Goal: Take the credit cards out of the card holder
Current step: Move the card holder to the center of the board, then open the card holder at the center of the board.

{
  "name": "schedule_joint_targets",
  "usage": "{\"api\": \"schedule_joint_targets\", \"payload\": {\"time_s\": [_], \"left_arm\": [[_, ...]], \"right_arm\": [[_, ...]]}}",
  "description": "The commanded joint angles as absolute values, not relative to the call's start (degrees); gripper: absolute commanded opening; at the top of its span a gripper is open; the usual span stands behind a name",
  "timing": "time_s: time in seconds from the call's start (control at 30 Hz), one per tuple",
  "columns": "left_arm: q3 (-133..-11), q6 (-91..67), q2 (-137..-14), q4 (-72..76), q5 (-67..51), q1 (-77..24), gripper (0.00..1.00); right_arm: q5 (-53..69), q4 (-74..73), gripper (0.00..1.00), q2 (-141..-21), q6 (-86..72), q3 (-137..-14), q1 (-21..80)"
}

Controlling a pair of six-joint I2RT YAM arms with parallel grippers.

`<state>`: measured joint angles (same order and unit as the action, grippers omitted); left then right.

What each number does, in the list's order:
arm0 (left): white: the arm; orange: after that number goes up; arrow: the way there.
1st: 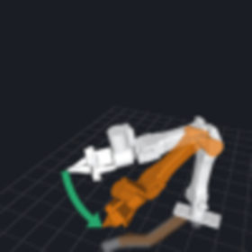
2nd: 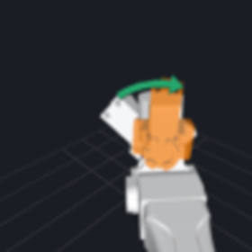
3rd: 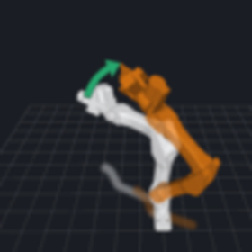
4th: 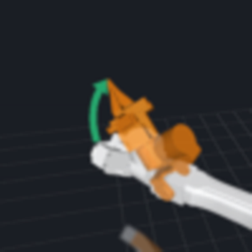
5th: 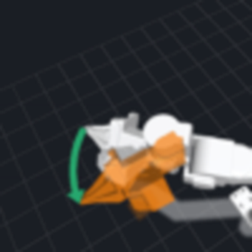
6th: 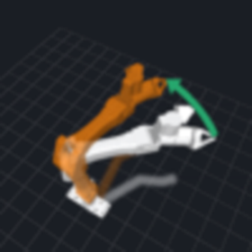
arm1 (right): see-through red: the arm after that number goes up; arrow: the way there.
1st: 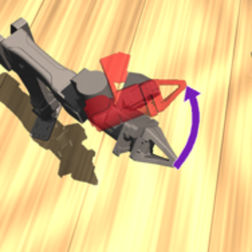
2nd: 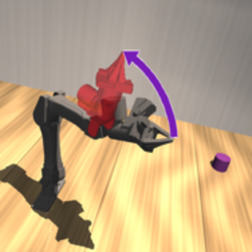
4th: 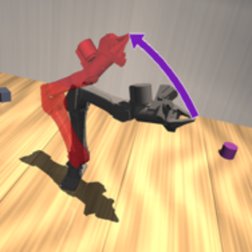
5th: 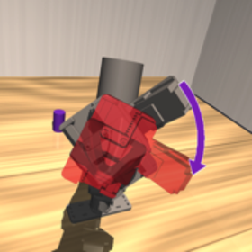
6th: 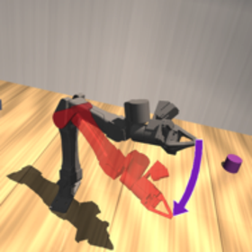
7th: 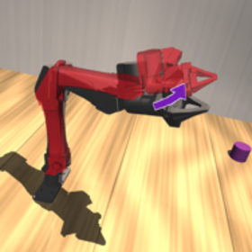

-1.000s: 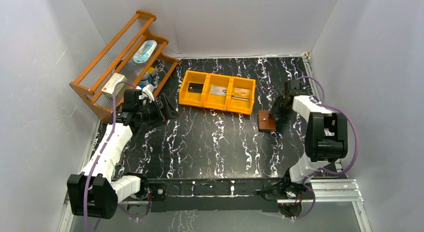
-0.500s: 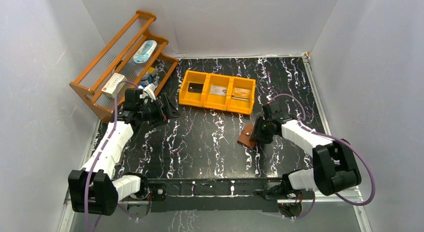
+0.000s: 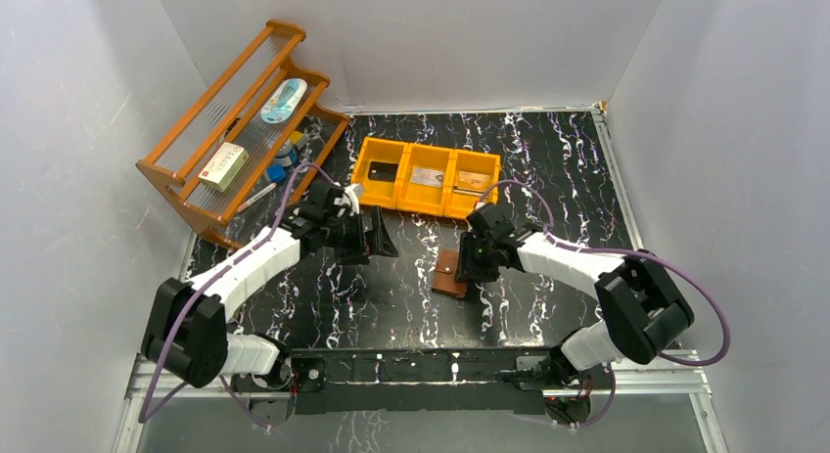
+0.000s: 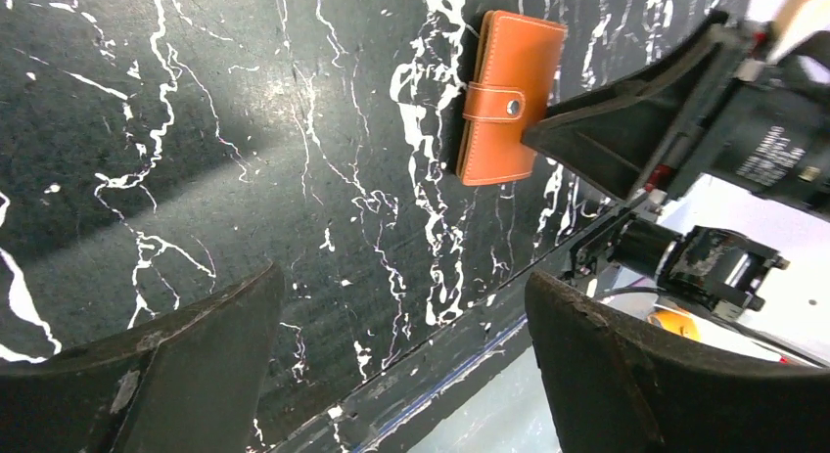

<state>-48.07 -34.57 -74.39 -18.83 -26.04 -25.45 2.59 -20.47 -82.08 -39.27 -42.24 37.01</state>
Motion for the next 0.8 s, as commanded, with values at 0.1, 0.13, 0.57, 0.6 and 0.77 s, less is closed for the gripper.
{"api": "schedule_joint_targets", "payload": {"time_s": [0.1,0.13,0.57,0.6,0.77], "left_arm": [[-55.02,-34.0,-82.12,-17.48,-22.96,-30.72,0.84],[-56.51,-33.73,-83.72,-17.46,-22.65,-31.88,0.83],[-69.27,-32.7,-100.8,-18.24,-18.03,-45.44,0.72],[-70.25,-32.56,-101.61,-18.74,-17.12,-46.14,0.71],[-74.39,-31.2,-104.86,-23.35,-11.73,-48.48,0.67]], "right_arm": [[-6.06,-20.61,0.58,-75.58,-42.37,-44.84,37.57],[-7.54,-20.65,0.6,-74.34,-43.68,-44.44,37.57],[-12.28,-22.43,0.75,-72.47,-50.4,-41.4,36.03],[-11.75,-22.31,0.72,-72.85,-51.68,-40.98,35.72],[-3.88,-15.52,0.65,-72.42,-55.27,-37.09,33.95]]}}
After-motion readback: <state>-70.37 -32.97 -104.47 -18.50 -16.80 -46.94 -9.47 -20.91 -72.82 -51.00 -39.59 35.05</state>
